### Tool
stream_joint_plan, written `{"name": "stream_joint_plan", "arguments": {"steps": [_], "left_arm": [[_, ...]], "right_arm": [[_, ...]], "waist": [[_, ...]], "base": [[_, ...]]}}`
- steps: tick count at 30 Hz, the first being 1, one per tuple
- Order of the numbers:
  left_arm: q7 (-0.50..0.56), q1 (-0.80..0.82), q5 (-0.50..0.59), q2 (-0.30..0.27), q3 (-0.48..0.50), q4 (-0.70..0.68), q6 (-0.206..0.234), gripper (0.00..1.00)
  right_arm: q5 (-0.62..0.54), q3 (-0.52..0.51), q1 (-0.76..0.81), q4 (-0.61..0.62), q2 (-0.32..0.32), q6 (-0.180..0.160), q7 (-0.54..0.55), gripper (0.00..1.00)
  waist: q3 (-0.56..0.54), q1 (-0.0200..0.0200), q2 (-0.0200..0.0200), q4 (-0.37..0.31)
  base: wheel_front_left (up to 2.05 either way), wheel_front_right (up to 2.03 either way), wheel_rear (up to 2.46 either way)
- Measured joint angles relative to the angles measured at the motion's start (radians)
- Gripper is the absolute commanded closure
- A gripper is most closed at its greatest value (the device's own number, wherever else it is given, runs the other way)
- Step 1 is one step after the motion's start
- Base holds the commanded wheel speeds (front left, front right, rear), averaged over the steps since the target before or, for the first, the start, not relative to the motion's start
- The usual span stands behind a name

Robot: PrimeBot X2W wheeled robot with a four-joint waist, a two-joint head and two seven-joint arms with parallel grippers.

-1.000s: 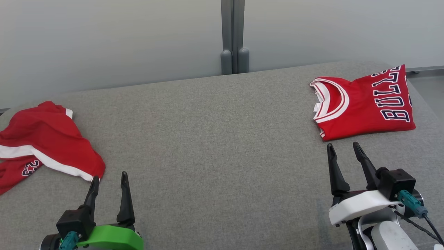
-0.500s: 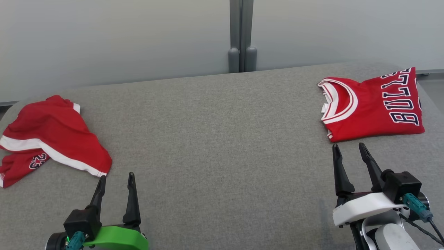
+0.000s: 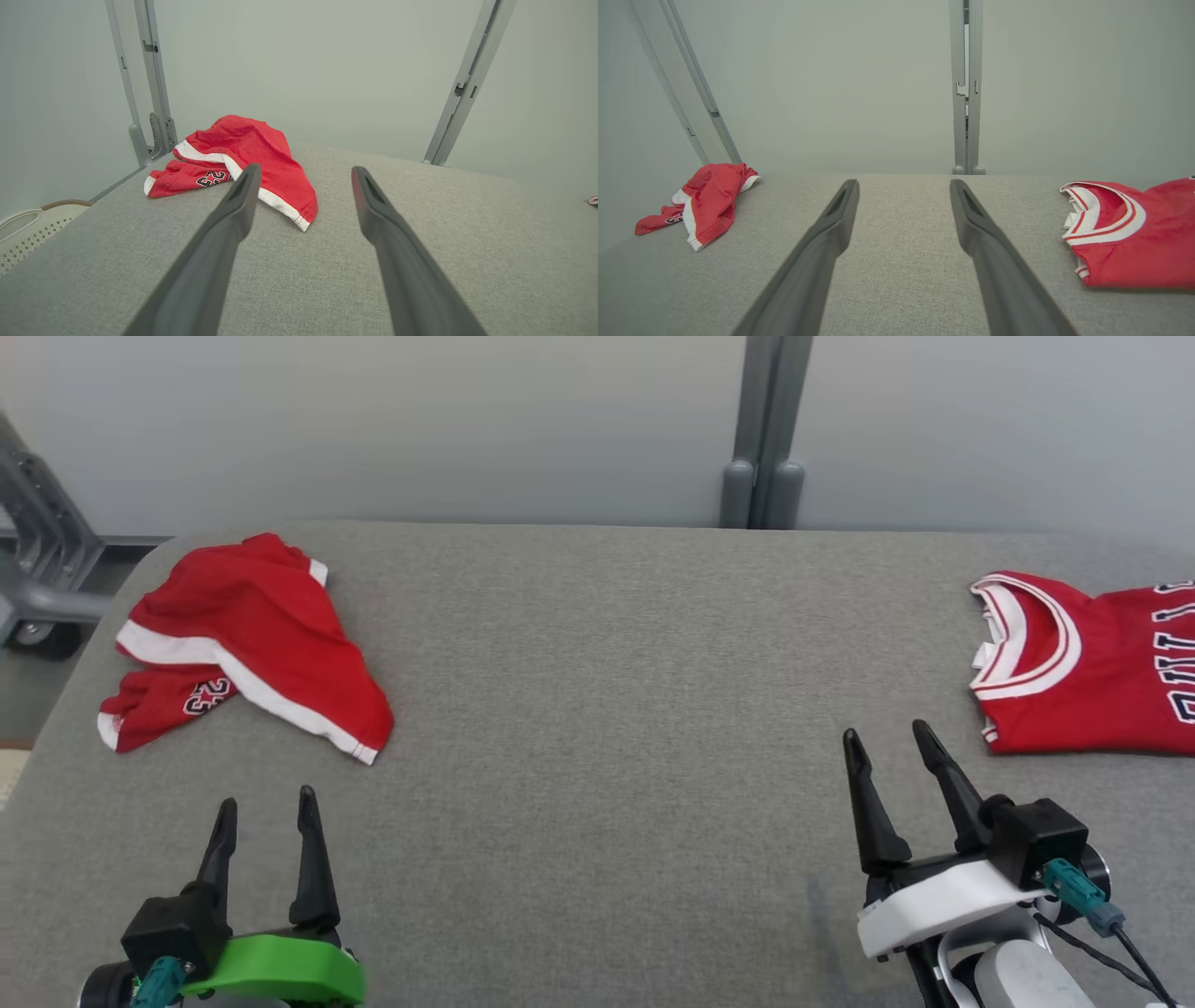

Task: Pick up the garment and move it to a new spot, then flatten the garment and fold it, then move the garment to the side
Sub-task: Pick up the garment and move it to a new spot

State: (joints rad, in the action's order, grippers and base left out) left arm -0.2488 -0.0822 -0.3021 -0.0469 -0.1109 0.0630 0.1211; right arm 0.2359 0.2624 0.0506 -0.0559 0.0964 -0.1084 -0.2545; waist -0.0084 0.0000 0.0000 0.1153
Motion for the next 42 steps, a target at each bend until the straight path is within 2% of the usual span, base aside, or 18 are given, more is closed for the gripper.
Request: {"name": "stream_joint_plan", "arguments": {"steps": [7, 11, 16, 21, 32, 37, 42], "left_arm": [[-0.003, -0.001, -0.003, 0.000, 0.030, -0.016, 0.002, 0.00], [-0.003, -0.002, -0.003, 0.000, 0.018, -0.019, 0.002, 0.00], [-0.003, -0.001, -0.003, 0.000, -0.043, -0.010, 0.002, 0.00], [-0.003, -0.001, -0.003, -0.001, -0.015, -0.010, 0.002, 0.00], [0.004, 0.032, -0.005, 0.000, -0.031, -0.012, -0.007, 0.00], [0.061, 0.183, -0.022, -0.017, -0.026, -0.040, -0.032, 0.00], [0.161, 0.393, -0.033, -0.084, 0.013, -0.029, -0.039, 0.00]], "right_arm": [[-0.001, 0.039, -0.023, -0.002, -0.004, 0.028, 0.009, 0.00], [-0.001, 0.037, -0.031, -0.005, -0.004, 0.028, 0.009, 0.00], [-0.001, 0.005, -0.031, -0.005, -0.004, 0.022, 0.009, 0.00], [-0.004, 0.023, -0.031, -0.013, -0.011, 0.018, 0.009, 0.00], [-0.014, 0.013, -0.031, -0.006, -0.011, 0.010, 0.009, 0.00], [-0.028, 0.007, -0.039, 0.015, -0.004, 0.009, 0.018, 0.00], [-0.054, 0.005, -0.071, 0.047, 0.004, 0.008, 0.034, 0.00]], "waist": [[0.008, 0.0000, 0.0000, 0.094], [0.012, 0.0001, 0.0000, 0.150], [0.017, 0.0000, 0.0000, 0.221], [0.022, 0.0000, 0.0000, 0.284], [0.043, 0.0000, 0.0000, 0.255], [0.075, 0.0000, 0.0000, 0.237], [0.118, 0.0001, 0.0000, 0.214]], "base": [[0.00, 0.00, 0.00], [0.00, 0.00, 0.00], [0.00, 0.00, 0.00], [0.00, 0.00, 0.00], [0.00, 0.00, 0.00], [0.00, 0.00, 0.00], [0.00, 0.00, 0.00]]}}
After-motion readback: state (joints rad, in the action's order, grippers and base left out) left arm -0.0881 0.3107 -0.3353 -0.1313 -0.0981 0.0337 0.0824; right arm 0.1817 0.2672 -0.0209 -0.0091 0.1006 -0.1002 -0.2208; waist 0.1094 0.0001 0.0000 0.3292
